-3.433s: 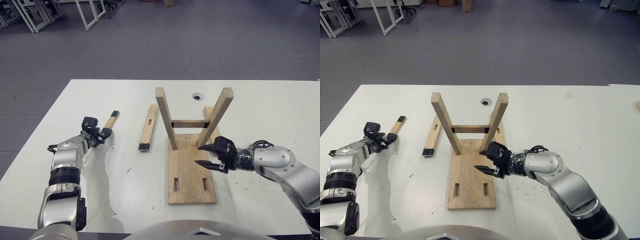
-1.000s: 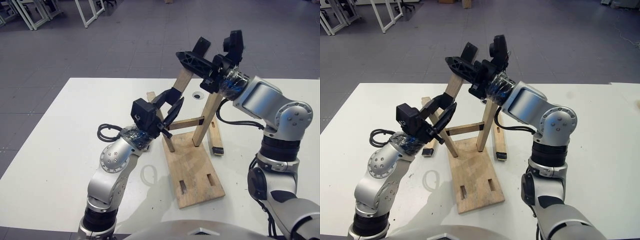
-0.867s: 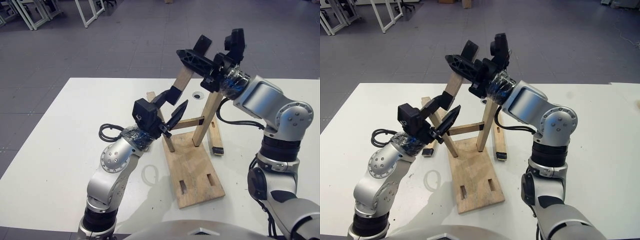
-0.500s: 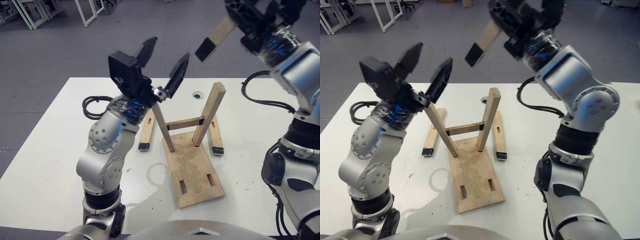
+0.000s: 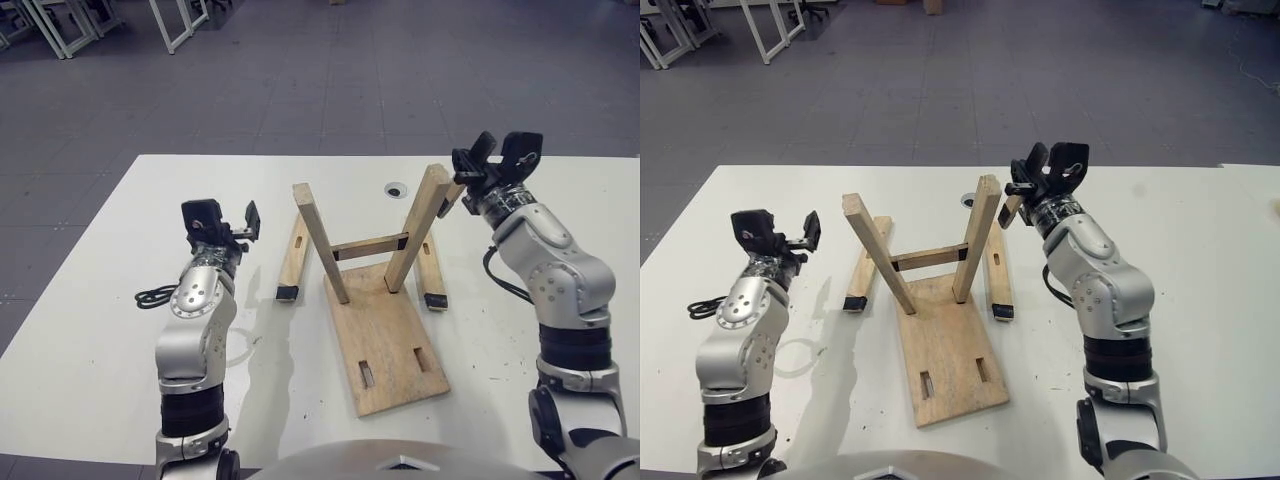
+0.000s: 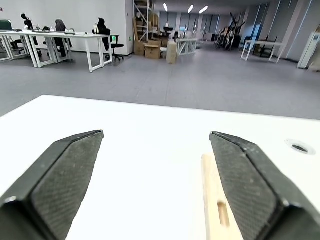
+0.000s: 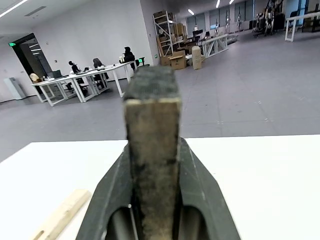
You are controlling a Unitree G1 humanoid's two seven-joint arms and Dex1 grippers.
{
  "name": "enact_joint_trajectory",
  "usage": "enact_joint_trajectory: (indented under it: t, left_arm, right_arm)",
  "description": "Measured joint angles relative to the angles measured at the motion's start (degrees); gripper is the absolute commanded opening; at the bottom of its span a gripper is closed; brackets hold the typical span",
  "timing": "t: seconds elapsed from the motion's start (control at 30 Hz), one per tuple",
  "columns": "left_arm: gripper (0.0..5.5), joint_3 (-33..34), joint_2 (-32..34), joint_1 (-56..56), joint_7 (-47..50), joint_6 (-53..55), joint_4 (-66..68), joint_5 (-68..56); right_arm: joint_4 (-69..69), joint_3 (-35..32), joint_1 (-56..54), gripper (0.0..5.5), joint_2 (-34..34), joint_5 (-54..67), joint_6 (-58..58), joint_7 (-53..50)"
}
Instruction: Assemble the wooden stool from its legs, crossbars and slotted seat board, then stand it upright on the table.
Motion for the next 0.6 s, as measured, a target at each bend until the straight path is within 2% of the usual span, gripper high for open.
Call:
enact_joint_trajectory:
  t: [0.23, 0.6]
  left_arm:
    - [3.93, -1.0, -0.7, 2.0, 0.0, -2.7, 3.3, 1.6]
    - [3.93, -2.0, -2.0, 2.1, -0.1, -4.2, 4.9, 3.1]
  right_arm:
    - [10.7, 0.9, 2.0, 0.4, 4.0, -9.5, -4.5, 1.9]
    - [14.3, 0.9, 2.6, 0.4, 8.5, -15.9, -6.2, 4.5]
